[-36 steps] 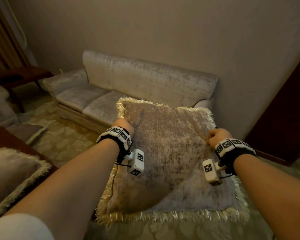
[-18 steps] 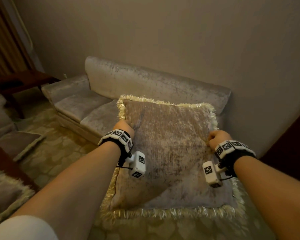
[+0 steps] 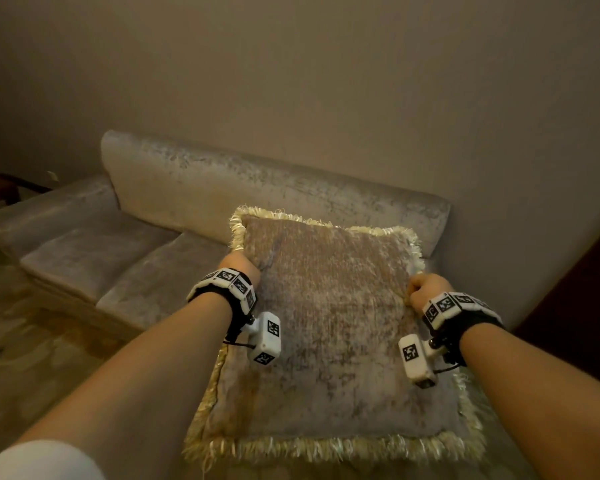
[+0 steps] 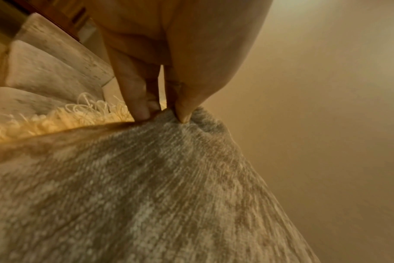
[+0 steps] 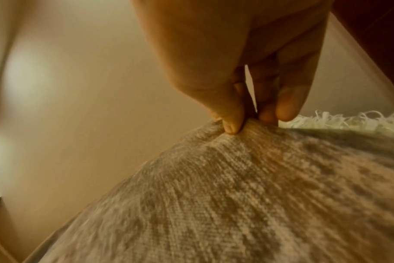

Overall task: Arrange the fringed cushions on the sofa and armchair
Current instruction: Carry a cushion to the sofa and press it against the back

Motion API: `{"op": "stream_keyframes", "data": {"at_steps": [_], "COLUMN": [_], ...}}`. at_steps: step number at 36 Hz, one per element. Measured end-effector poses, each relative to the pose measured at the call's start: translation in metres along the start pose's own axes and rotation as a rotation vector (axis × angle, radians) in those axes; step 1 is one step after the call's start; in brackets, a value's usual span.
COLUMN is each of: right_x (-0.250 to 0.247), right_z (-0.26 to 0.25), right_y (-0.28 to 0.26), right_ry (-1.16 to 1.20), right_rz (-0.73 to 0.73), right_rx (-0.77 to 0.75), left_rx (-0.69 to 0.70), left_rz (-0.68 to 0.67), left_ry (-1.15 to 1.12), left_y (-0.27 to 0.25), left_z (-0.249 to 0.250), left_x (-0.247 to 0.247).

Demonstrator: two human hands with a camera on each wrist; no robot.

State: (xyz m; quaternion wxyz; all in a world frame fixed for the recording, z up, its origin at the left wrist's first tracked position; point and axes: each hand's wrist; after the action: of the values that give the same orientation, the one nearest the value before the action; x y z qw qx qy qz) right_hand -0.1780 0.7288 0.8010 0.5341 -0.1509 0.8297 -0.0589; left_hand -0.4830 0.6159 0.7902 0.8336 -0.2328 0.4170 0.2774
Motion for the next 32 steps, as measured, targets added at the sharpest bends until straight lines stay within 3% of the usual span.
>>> {"op": "stream_keyframes", "data": {"at_steps": [14, 32], "right_x": [0.002, -0.005], "right_z": [-0.027, -0.042], "right_y": [0.121, 0.323], "right_ry": [0.118, 0.062], "right_rz": [0.095, -0.010], "right_rx": [0.089, 0.200], "left_rx": [0.066, 0.100], "left_rz": [-0.040, -0.149], "left_ry": [-0.048, 0.096], "left_y": [0.141, 0.342], "left_z": [0.049, 0.138], "left_x": [0.017, 0.076]}}
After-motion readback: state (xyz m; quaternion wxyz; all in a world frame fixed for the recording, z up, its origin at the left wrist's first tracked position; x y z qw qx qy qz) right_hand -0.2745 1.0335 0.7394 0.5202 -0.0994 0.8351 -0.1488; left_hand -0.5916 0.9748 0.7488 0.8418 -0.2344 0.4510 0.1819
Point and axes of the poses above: each hand's wrist, its own y-axis towards the middle knuckle, its own x-axis out of the palm, z = x × y, and after that the axes turned 4 degrees about -z, right-handed
